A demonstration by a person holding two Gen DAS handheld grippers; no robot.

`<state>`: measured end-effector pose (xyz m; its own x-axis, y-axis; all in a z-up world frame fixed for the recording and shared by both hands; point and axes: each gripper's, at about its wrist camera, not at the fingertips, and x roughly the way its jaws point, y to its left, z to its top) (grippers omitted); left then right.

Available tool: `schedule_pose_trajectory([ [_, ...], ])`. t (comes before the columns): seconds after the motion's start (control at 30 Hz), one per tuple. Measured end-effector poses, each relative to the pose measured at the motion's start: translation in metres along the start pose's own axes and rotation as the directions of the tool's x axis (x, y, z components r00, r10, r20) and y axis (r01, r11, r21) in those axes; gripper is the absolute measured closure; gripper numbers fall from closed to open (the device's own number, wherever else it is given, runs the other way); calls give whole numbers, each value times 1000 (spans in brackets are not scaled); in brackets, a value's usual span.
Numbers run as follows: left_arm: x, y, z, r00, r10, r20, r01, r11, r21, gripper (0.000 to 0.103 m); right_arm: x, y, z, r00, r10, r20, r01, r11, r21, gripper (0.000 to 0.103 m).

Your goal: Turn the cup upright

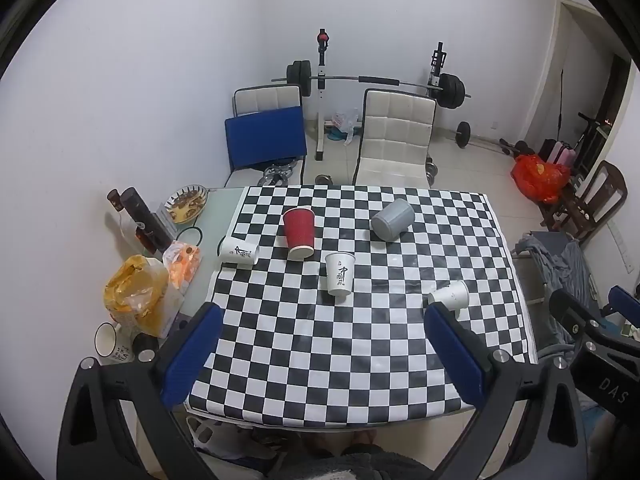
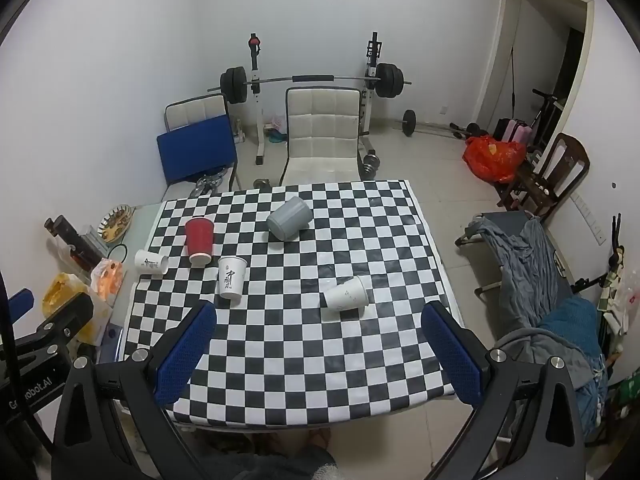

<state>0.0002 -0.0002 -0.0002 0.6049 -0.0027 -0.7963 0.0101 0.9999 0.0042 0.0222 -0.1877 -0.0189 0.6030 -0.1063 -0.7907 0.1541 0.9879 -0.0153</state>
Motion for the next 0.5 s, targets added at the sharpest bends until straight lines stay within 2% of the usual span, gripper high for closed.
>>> schedule_pose_trajectory([
  [0.5,0,0,0,1000,-4,4,4,1000,0,0,1,0,0,1000,-1,-2,1,1000,-3,0],
])
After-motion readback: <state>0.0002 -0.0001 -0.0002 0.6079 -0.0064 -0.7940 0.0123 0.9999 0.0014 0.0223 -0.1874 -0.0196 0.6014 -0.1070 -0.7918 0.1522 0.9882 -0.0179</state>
